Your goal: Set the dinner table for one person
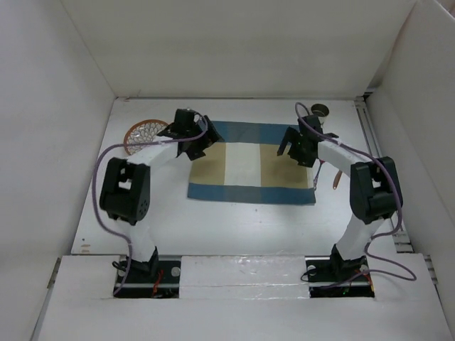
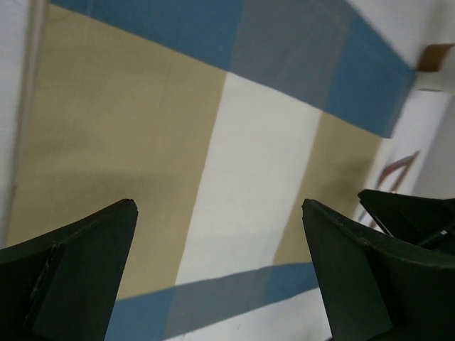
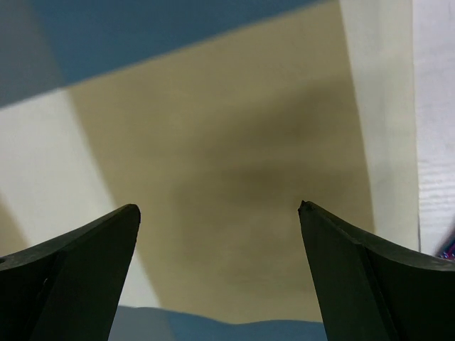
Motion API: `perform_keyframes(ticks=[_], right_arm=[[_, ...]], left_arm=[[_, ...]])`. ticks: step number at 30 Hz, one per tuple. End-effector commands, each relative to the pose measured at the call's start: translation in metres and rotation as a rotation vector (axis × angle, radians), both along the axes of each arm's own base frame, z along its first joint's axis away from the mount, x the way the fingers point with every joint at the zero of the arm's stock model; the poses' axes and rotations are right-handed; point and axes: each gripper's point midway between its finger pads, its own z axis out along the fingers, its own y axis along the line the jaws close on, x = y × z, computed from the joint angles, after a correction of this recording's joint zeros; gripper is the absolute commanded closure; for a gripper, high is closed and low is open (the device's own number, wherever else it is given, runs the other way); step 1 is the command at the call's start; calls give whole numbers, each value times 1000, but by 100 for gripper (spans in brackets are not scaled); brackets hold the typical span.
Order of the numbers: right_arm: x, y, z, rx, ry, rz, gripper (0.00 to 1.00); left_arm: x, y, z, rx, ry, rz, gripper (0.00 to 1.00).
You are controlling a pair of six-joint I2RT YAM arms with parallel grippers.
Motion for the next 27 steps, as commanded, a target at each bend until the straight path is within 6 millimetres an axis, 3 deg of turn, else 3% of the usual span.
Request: perform_keyframes(ticks=[1,2,4,11,18,24,27], right_arm=[[4,-9,9,-90,-2,-48,0],[3,-7,1,-96,16,-56,0],[1,-9,-8,-110,51,-69,0],[7,2,-42,-181,181,-36,0],[23,23,-48,-170,211,13,0],[45,27,-51,-144,218,21,0],[50,32,-54,-133,227,39,0]], left_arm=[[6,-37,-17,58,57,-69,0],[5,-47,-24,82,73,-92,0],[10,-46,-37,101,123,-60,0],[2,-19,-94,218,281,93,0],[7,1,-104,209,326,188,0],[24,5,-88,218,294,205,0],[35,14,-91,224,301,232,0]])
